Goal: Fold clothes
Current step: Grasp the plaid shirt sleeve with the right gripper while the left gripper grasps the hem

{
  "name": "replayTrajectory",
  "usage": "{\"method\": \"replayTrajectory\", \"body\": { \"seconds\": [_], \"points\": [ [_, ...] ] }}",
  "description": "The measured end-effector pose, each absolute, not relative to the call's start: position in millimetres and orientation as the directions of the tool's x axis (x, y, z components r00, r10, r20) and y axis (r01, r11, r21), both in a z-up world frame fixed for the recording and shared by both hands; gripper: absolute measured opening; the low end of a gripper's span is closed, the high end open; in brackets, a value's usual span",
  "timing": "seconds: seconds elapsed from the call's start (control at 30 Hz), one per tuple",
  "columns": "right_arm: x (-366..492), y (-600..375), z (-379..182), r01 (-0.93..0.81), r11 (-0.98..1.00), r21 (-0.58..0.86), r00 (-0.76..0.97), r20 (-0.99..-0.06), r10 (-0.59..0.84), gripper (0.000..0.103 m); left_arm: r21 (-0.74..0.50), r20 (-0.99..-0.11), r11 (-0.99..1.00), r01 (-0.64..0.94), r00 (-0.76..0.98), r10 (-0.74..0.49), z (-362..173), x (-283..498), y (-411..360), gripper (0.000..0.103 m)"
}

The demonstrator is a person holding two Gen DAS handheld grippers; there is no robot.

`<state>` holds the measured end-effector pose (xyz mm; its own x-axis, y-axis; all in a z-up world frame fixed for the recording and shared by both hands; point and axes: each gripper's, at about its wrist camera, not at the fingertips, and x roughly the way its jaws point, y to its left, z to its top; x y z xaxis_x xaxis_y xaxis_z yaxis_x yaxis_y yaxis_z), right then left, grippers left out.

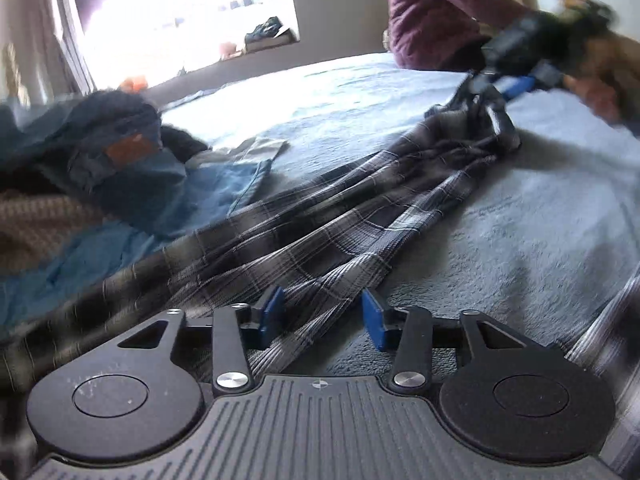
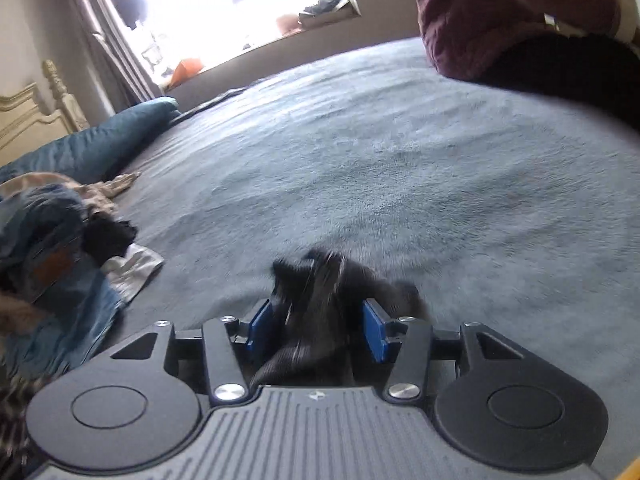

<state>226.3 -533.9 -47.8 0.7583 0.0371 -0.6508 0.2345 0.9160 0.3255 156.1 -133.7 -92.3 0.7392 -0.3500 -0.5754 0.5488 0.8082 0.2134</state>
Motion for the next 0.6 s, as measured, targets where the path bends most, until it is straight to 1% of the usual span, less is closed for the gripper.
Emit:
{"method": "replayTrajectory", "body": {
  "seconds": [0.03,0.07,0.1,0.13,0.2,0.3,0.4,0.5,0.57,0.6],
  "points": [
    [234,-536,-53,0.243,0.914,0.325,0.753,-0.657,0.034,0.039,0.239,-0.565,0.801,0.549,0.75,-0.345,-94,153,-137,0.039],
    [240,-539,-57,0.251,0.912,0.326,0.747,-0.664,0.032,0.023,0.258,-0.557,0.795,0.549,0.757,-0.342,-94,151,-139,0.037],
    [242,-541,-59,0.258,0.908,0.33,0.745,-0.666,0.031,0.017,0.274,-0.55,0.79,0.548,0.763,-0.339,-95,150,-141,0.031],
    [238,-545,-57,0.255,0.901,0.351,0.755,-0.654,0.041,0.009,0.288,-0.543,0.785,0.548,0.769,-0.337,-95,148,-143,0.024],
    [224,-555,-50,0.233,0.881,0.411,0.793,-0.605,0.072,0.008,0.305,-0.532,0.779,0.547,0.777,-0.338,-93,145,-144,0.015],
    [197,-568,-35,0.198,0.849,0.489,0.839,-0.533,0.111,0.008,0.318,-0.523,0.772,0.551,0.781,-0.341,-92,143,-142,0.015],
    [190,-577,-25,0.185,0.821,0.54,0.849,-0.508,0.143,0.008,0.347,-0.522,0.763,0.546,0.788,-0.327,-95,144,-144,0.015],
    [202,-574,-16,0.16,0.826,0.541,0.858,-0.489,0.155,0.009,0.355,-0.532,0.761,0.544,0.786,-0.314,-98,148,-146,0.015],
    [214,-572,-10,0.15,0.83,0.538,0.867,-0.475,0.151,0.012,0.354,-0.543,0.759,0.546,0.781,-0.309,-101,150,-147,0.015],
    [222,-573,-9,0.165,0.838,0.52,0.871,-0.475,0.123,0.014,0.354,-0.547,0.759,0.547,0.779,-0.306,-102,151,-147,0.015]
  ]
}}
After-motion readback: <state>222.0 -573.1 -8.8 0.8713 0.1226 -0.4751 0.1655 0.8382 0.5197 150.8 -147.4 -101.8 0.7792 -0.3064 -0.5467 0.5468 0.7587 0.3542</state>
